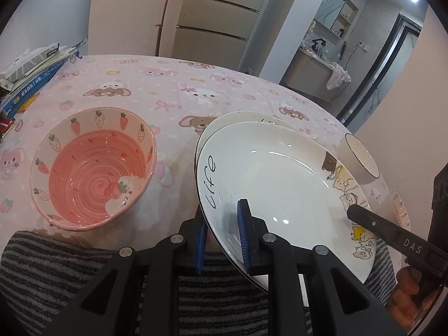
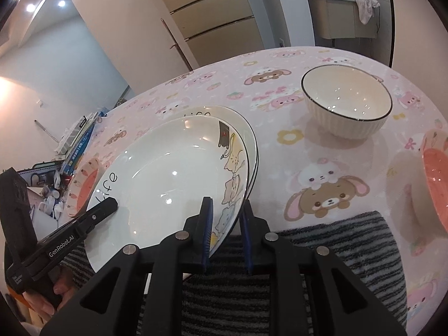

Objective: Organize plates and bowls
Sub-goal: 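Lower the held plate onto the stacked plates with both grippers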

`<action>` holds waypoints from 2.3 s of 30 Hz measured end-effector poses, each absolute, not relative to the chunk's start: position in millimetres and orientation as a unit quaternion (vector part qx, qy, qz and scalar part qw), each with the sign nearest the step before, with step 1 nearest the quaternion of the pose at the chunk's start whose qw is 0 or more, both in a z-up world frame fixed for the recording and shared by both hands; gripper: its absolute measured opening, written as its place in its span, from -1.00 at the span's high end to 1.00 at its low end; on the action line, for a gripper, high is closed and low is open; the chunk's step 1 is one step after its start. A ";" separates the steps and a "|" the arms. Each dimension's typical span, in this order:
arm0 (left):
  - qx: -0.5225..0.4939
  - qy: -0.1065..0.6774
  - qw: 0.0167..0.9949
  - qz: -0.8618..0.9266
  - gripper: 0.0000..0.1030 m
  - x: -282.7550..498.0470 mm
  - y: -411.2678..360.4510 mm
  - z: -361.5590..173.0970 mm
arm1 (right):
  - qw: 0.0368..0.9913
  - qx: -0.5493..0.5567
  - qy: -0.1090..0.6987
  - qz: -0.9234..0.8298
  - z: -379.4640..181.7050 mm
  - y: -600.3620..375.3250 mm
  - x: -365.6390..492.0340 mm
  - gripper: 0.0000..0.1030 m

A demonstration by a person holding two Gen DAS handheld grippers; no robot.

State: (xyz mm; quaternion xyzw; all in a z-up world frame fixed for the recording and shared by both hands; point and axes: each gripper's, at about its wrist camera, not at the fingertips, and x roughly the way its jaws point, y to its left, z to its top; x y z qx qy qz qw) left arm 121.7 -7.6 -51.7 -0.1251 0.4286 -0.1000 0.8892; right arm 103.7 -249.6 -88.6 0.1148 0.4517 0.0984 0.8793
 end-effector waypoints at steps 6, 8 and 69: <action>-0.121 0.424 0.893 -0.096 0.55 120.7 -10.2 -52.9 | 0.879 0.124 0.447 0.109 -91.1 -251.9 104.5 0.60; -0.131 0.423 0.891 -0.100 0.54 120.4 -7.9 -53.4 | 0.880 0.128 0.444 0.112 -91.7 -252.3 103.8 0.60; -0.045 0.479 0.875 -0.062 0.57 140.1 -31.0 -47.1 | 0.882 0.116 0.451 0.074 -91.6 -255.8 123.7 0.72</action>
